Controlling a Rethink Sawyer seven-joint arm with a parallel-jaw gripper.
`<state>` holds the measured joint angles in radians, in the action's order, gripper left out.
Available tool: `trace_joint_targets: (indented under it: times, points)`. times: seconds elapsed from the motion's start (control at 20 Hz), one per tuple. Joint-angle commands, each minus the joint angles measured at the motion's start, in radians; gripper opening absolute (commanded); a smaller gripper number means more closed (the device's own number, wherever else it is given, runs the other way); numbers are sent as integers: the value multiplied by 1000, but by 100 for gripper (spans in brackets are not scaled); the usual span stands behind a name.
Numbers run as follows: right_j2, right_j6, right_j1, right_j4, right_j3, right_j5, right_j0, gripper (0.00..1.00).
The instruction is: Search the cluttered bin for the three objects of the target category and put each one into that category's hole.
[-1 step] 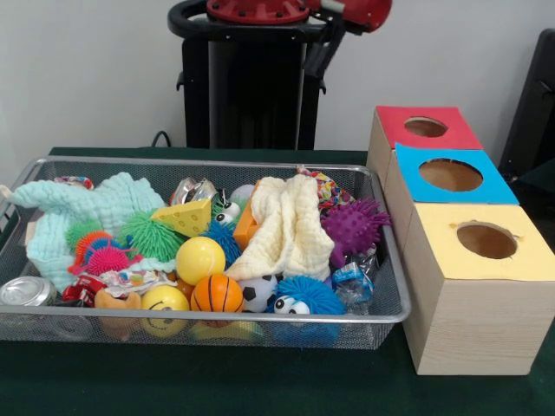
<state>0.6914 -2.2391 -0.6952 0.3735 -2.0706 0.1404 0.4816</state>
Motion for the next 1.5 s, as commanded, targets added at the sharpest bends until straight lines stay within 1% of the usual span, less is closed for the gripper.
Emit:
trace_joint_targets:
  times: [0.05, 0.2, 0.4, 0.55, 0.7, 0.9, 1.0, 1.1, 1.35, 1.4, 1.45, 1.5]
  points:
    - [-143, -159, 142, -148, 26, 320, -106, 0]
    - [-178, -163, 170, -198, 38, 388, -158, 0]
    - [-253, -176, 141, -269, 29, 389, -238, 0]
    - [-284, -177, 121, -289, 22, 370, -274, 0]
    - [-309, -197, 116, -299, -5, 376, -297, 0]
    - [-374, -220, 91, -364, -43, 366, -365, 0]
    - [-389, -218, 81, -384, -52, 366, -385, 0]
    - [-389, -209, 64, -390, -59, 364, -390, 0]
    - [-381, -161, -23, -379, -75, 278, -361, 0]
    - [-397, -144, -46, -403, -69, 250, -370, 0]
    - [-426, -126, -81, -445, -70, 212, -392, 0]
    - [-483, -121, -113, -487, -73, 164, -432, 0]
